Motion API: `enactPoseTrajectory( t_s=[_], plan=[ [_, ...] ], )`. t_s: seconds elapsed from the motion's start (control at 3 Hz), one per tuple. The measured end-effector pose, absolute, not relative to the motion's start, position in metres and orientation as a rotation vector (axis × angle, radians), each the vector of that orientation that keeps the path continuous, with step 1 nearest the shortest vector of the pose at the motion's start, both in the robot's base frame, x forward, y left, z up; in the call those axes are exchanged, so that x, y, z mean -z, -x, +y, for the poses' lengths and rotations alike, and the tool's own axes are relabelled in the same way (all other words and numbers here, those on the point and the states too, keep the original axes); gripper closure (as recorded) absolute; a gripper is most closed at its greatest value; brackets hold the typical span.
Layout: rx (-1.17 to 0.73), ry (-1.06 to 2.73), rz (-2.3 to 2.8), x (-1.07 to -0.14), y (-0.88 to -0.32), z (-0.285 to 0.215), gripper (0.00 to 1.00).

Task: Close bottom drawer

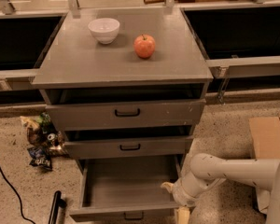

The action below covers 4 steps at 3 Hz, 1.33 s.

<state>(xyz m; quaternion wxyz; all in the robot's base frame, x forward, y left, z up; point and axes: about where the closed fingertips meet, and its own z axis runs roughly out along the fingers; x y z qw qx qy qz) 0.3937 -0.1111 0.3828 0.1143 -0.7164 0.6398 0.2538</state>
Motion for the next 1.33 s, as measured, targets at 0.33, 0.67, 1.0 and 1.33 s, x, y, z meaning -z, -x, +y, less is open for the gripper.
enactPoseTrajectory(
  t_s=[0.33, 0.67, 1.0, 1.33],
  plan=[
    [-0.744, 2.1, 1.876, -0.383, -0.394, -0.111, 0.0],
    [-0.756, 2.107, 1.835, -0.362, -0.399, -0.105, 0.0],
    [-0.8, 2.073, 1.761, -0.321, -0.404, -0.094, 0.0],
    [-0.885, 2.053, 1.705, -0.273, -0.398, -0.079, 0.04]
  ],
)
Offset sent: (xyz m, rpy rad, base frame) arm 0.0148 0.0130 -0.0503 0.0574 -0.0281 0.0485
